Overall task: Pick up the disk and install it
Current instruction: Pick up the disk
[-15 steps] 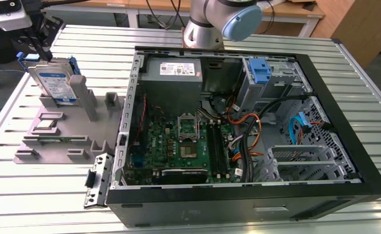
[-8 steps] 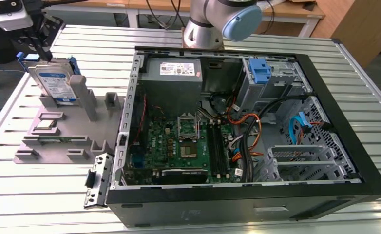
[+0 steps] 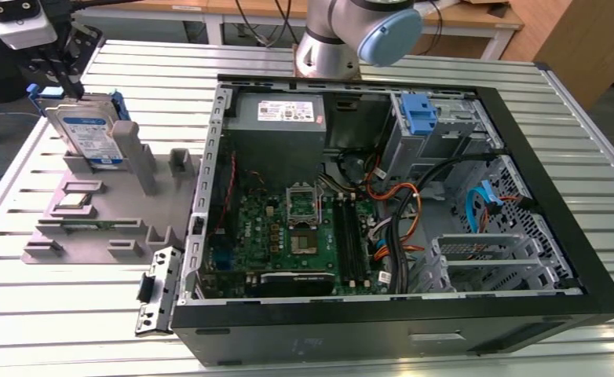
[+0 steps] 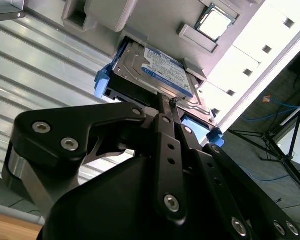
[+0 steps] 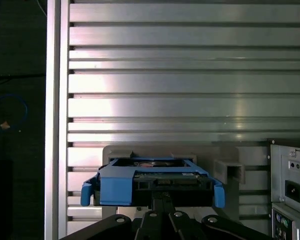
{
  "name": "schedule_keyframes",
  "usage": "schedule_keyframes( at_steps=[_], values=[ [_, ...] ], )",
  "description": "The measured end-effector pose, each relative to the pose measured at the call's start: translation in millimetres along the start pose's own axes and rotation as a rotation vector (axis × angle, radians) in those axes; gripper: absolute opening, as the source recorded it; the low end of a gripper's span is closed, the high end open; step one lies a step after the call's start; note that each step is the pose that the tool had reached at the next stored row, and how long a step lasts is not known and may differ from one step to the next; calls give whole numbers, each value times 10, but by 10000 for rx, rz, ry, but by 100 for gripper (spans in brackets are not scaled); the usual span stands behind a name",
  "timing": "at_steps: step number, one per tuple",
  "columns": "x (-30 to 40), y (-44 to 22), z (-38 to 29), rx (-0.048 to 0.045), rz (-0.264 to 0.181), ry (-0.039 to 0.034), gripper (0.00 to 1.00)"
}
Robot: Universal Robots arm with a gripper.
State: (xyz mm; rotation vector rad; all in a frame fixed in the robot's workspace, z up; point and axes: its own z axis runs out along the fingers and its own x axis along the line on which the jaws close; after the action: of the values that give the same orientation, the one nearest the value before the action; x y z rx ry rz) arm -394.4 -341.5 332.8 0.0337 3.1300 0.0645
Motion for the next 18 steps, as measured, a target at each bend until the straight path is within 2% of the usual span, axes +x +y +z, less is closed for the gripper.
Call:
schedule_keyframes(
  at_steps=[3,8,15,18],
  values=[
    [-1,1,-12,1,0,1,10],
    [-1,3,-77,0,0,-1,10],
    [-1,3,-80,-1,-14,-1,10],
    [-1,3,-81,-1,-153,6,10]
  ],
)
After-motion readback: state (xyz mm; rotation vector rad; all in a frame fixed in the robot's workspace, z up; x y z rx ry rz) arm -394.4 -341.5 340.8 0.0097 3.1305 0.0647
